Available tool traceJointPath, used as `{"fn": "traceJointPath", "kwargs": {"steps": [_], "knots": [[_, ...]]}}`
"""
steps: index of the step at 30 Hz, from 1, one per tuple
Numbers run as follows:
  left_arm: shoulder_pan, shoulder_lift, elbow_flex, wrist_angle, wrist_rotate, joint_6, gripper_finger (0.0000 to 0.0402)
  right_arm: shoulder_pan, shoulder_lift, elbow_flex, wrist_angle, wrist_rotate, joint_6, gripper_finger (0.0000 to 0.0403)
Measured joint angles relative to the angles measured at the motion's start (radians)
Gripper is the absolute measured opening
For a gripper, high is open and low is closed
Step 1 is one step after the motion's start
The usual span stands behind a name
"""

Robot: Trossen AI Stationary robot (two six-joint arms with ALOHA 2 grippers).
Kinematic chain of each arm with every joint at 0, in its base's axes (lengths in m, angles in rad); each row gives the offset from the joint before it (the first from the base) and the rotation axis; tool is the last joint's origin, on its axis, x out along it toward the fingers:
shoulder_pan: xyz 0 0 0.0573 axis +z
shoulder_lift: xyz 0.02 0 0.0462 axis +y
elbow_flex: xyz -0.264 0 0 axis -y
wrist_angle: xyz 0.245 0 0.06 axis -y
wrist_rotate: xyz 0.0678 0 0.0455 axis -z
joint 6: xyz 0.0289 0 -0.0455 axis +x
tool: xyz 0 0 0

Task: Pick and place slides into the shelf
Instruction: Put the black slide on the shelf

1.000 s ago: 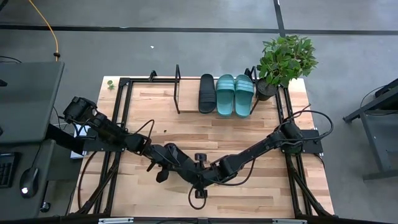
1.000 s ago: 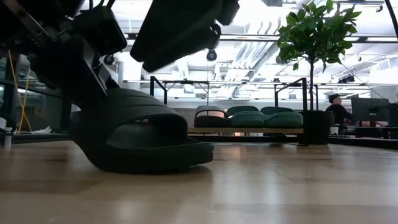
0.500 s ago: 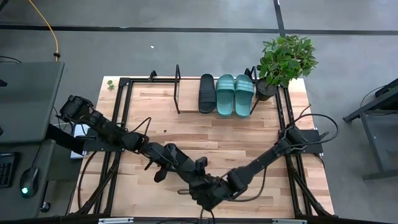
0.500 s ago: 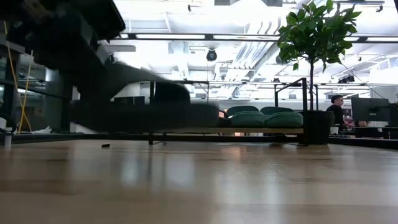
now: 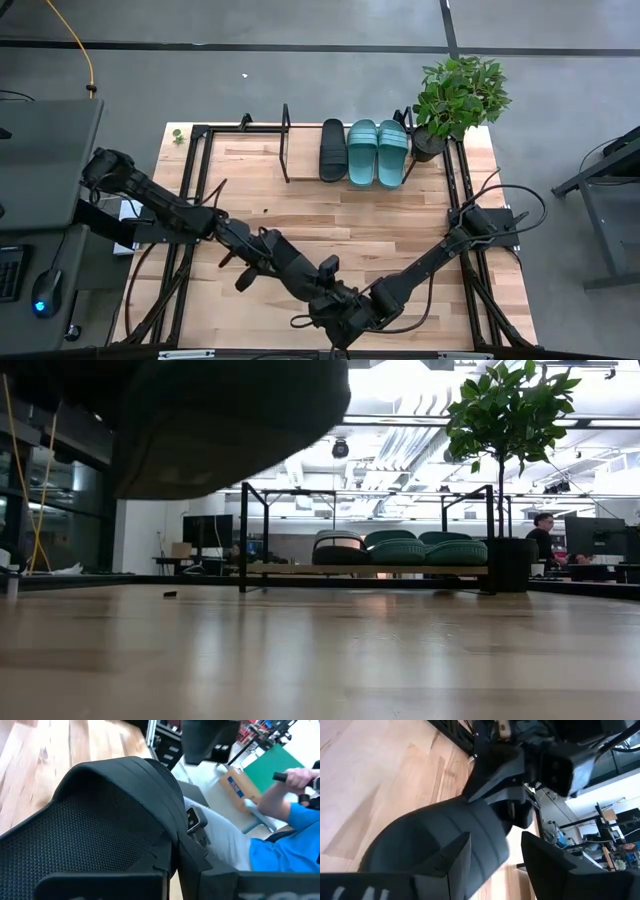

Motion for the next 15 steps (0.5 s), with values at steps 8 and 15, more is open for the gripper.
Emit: {"fn": "traceJointPath", "kwargs": {"steps": [8, 15], "knots": [[0.000, -0.052, 0.000, -0.045, 0.000, 0.000, 0.0019, 0.004, 0.015, 0.000, -0.004, -0.091, -0.037, 0.0165], [-0.013, -0.069, 0.000, -0.060, -0.006, -0.002, 0.0020, 0.005, 0.023, 0.000, -0.015, -0.070, -0.042, 0.0165]]}}
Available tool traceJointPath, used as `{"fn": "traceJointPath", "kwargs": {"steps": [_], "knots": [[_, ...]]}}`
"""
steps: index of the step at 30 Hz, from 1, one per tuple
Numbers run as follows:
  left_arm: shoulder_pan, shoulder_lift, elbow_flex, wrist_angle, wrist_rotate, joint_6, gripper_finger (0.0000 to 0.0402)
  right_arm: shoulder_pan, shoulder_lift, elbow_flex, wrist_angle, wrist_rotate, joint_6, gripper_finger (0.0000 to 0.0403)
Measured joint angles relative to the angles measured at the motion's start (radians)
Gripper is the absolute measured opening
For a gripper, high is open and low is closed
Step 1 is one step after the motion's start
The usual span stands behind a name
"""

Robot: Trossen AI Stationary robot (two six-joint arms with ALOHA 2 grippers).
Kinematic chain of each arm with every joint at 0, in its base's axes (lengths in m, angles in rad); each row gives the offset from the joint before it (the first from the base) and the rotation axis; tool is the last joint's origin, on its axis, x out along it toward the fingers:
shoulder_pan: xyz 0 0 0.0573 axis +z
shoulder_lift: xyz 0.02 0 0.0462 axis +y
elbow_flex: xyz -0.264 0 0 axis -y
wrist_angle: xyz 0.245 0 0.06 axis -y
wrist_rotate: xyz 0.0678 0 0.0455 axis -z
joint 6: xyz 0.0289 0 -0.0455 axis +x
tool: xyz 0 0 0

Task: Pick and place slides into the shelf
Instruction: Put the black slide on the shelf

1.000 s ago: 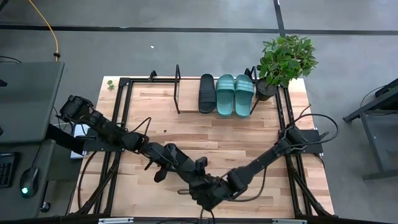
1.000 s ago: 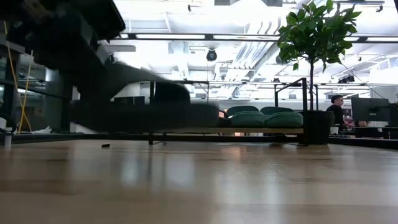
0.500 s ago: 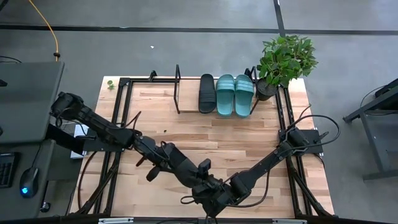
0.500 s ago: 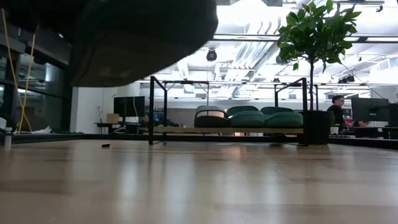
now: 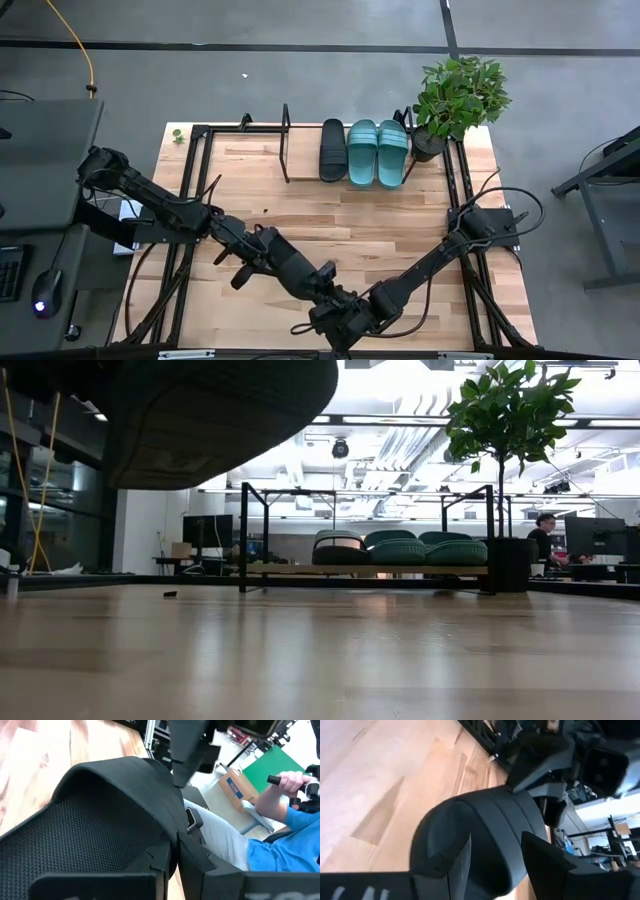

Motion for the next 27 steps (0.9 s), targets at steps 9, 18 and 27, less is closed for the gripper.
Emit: {"fn": "traceJointPath", "kwargs": {"steps": [9, 18, 27], "knots": [[-0.041, 0.000, 0.000, 0.061, -0.003, -0.001, 0.0020, -0.009, 0.000, 0.000, -0.024, 0.033, 0.023, 0.0165], [-0.041, 0.000, 0.000, 0.067, -0.003, -0.009, 0.0020, -0.016, 0.000, 0.000, -0.031, 0.059, 0.053, 0.0165], [-0.041, 0.000, 0.000, 0.066, -0.001, -0.013, 0.0020, -0.042, 0.055, 0.000, 0.002, 0.079, 0.032, 0.0165]]}}
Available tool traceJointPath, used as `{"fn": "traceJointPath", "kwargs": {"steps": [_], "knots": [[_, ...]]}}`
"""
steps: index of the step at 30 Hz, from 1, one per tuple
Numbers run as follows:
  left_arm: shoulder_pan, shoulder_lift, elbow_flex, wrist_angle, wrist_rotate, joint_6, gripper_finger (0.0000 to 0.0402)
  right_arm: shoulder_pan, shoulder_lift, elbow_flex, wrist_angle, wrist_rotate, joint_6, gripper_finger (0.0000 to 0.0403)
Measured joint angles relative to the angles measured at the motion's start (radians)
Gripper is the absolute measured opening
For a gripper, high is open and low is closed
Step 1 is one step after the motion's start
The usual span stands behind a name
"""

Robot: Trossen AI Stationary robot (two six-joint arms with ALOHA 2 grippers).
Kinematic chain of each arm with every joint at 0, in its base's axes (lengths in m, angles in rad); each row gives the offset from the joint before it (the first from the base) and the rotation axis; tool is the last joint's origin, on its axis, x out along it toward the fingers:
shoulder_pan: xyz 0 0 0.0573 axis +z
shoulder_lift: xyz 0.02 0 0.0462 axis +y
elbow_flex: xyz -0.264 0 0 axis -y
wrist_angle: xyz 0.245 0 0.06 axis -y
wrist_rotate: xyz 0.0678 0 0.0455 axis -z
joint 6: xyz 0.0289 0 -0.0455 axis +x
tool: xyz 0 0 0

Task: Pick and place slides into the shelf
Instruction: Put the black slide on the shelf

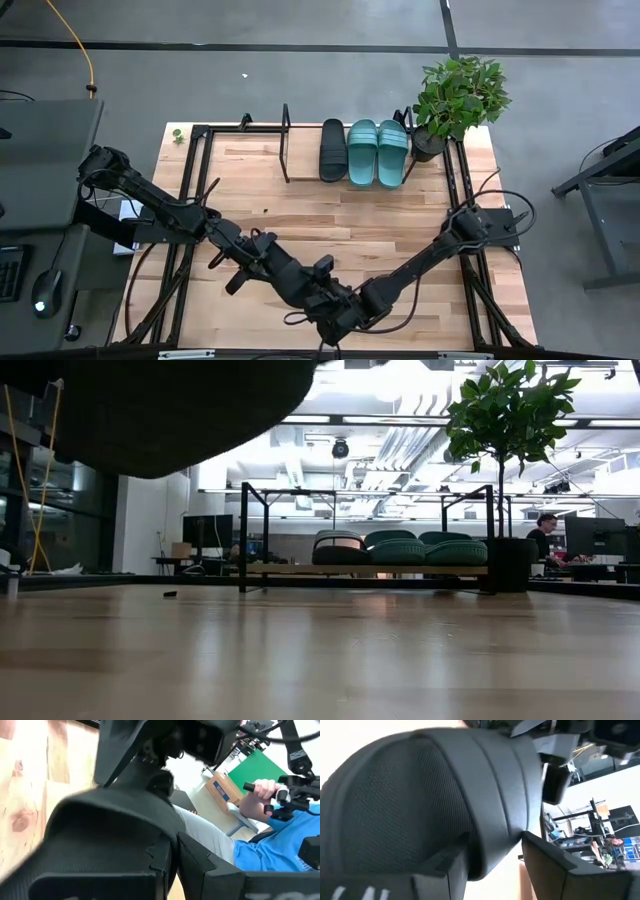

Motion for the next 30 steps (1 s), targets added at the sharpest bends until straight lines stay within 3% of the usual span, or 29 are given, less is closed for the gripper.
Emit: {"fn": "traceJointPath", "kwargs": {"steps": [6, 16, 30], "knots": [[0.000, 0.001, 0.000, -0.011, 0.001, 0.000, 0.0021, -0.023, 0.024, -0.001, 0.046, -0.017, 0.012, 0.0132], [0.000, 0.001, 0.000, -0.014, 0.012, 0.001, 0.0021, -0.019, 0.024, -0.001, 0.058, -0.014, 0.035, 0.0011], [0.001, 0.000, 0.001, -0.056, 0.017, 0.065, 0.0036, -0.009, 0.026, 0.061, 0.018, 0.000, 0.064, 0.0002]]}}
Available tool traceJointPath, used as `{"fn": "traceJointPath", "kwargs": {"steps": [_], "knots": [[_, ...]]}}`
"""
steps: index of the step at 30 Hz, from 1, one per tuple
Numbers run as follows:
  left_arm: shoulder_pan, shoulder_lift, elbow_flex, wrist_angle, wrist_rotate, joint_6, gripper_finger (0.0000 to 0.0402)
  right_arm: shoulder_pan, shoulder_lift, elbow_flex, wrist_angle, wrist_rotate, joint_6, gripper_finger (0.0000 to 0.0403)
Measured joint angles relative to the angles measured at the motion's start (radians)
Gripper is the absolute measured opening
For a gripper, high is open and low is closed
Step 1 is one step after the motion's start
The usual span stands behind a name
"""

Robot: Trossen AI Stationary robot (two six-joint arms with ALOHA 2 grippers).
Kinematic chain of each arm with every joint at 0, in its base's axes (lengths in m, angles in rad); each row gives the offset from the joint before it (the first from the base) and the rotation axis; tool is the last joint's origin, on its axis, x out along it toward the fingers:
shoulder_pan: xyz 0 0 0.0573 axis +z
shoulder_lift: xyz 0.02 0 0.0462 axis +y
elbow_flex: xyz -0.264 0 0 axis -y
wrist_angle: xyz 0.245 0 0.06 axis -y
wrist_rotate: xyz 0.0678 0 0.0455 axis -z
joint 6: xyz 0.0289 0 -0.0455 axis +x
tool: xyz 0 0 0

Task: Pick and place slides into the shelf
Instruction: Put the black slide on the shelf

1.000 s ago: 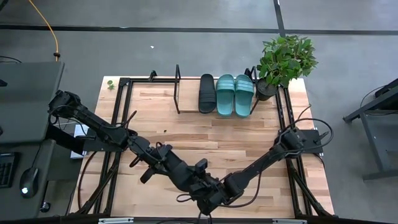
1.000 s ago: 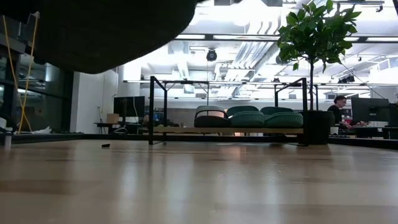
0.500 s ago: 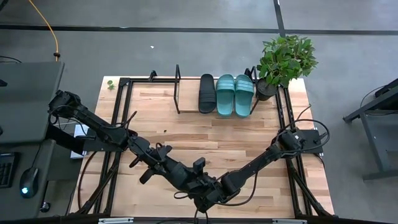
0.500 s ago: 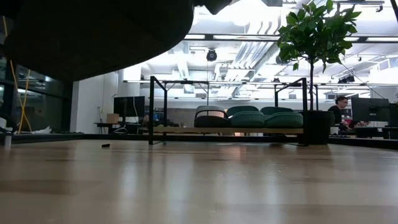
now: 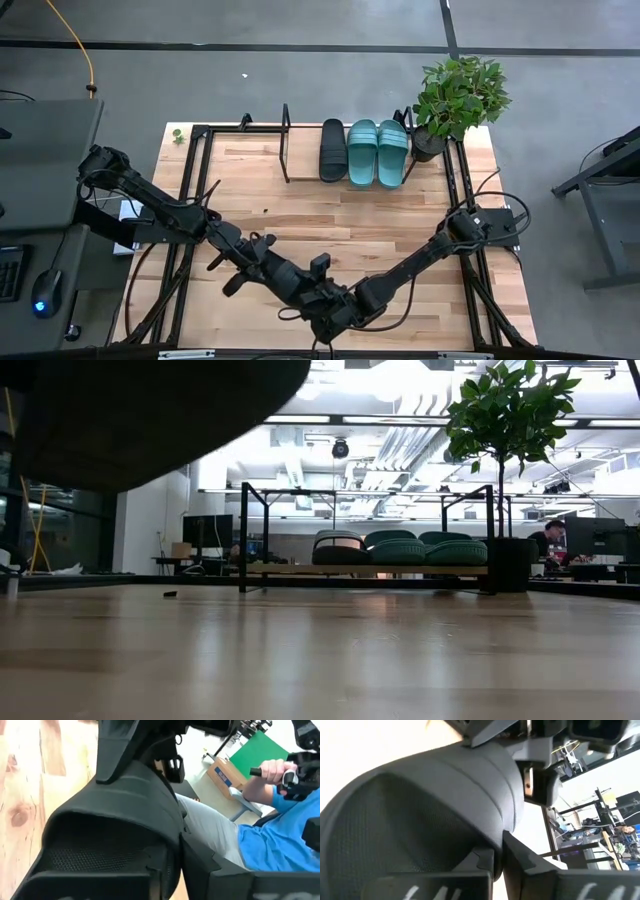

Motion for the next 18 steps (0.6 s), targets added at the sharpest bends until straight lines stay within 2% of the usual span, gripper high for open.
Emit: {"fn": "traceJointPath", "kwargs": {"steps": [9, 14, 18], "knots": [[-0.005, 0.000, 0.002, 0.006, -0.036, 0.055, 0.0135, 0.026, 0.001, 0.070, -0.077, 0.012, 0.038, 0.0001], [-0.006, -0.009, 0.001, -0.006, -0.133, 0.073, 0.0185, 0.026, 0.001, 0.080, -0.132, 0.014, 0.083, 0.0001], [-0.006, -0.046, 0.001, -0.046, -0.192, 0.103, 0.0206, 0.023, 0.001, 0.081, -0.191, 0.017, 0.137, 0.0000]]}}
